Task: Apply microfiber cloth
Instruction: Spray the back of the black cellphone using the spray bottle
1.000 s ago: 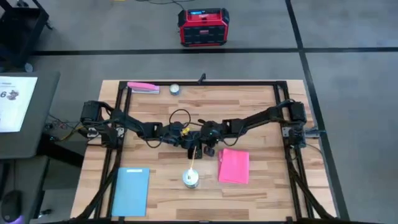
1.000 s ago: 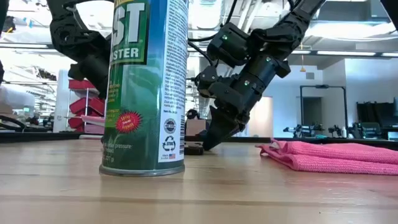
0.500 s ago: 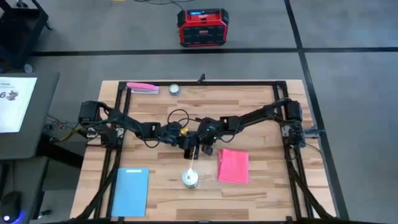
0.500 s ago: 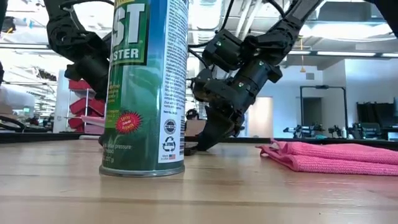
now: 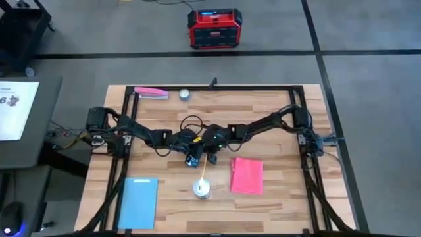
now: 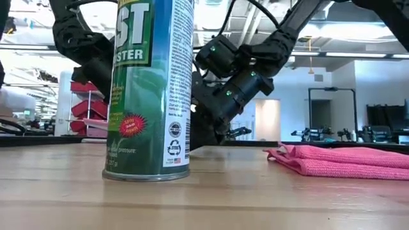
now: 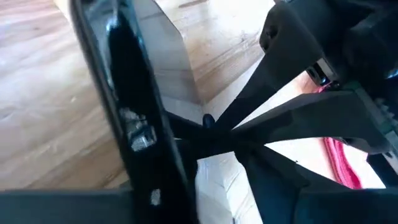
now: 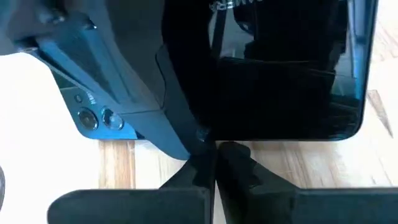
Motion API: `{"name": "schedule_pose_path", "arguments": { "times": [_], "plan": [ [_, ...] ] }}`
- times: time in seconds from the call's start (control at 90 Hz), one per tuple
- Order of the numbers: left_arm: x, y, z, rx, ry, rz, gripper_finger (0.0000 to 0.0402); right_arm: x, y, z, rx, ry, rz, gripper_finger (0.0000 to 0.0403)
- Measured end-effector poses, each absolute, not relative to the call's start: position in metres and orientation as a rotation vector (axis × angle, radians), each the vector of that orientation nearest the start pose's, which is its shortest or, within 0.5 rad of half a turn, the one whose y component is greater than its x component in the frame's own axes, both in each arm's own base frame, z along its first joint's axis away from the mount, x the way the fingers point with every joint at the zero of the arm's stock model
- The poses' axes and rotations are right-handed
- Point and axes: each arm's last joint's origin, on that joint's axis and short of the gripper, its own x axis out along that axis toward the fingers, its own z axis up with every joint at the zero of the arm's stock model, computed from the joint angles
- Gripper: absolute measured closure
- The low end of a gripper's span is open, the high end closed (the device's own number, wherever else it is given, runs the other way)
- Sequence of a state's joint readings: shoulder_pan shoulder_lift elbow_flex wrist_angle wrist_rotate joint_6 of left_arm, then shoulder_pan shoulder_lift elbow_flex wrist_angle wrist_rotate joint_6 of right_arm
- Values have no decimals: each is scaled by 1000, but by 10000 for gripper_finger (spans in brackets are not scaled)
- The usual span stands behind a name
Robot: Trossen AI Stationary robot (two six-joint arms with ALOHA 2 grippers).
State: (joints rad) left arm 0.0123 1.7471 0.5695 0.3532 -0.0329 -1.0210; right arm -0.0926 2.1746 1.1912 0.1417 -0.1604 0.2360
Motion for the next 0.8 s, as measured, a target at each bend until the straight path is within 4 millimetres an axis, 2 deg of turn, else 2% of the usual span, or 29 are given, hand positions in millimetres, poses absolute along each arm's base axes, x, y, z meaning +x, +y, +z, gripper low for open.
{"name": "schedule_pose_path", "arguments": {
  "times": [0.078, 0.133, 0.267, 0.389, 0.522, 0.667, 0.8],
  "plan": [
    [281, 3, 88, -931, 746, 445, 363, 418, -35, 80, 317, 845, -37, 403],
    [280, 3, 88, -946, 754, 445, 381, 416, -37, 79, 303, 857, -48, 403],
    [280, 2, 88, -922, 758, 433, 382, 414, -43, 78, 302, 889, -75, 403],
    [283, 1, 91, -870, 737, 388, 382, 410, -45, 85, 283, 908, -86, 403],
    [286, 0, 94, -802, 703, 337, 384, 402, -48, 104, 188, 937, -192, 403],
    [287, -1, 101, -731, 674, 300, 385, 384, -54, 124, 75, 1031, -353, 403],
    [286, 0, 117, -622, 612, 277, 389, 363, -56, 137, 22, 1071, -477, 403]
  ]
}}
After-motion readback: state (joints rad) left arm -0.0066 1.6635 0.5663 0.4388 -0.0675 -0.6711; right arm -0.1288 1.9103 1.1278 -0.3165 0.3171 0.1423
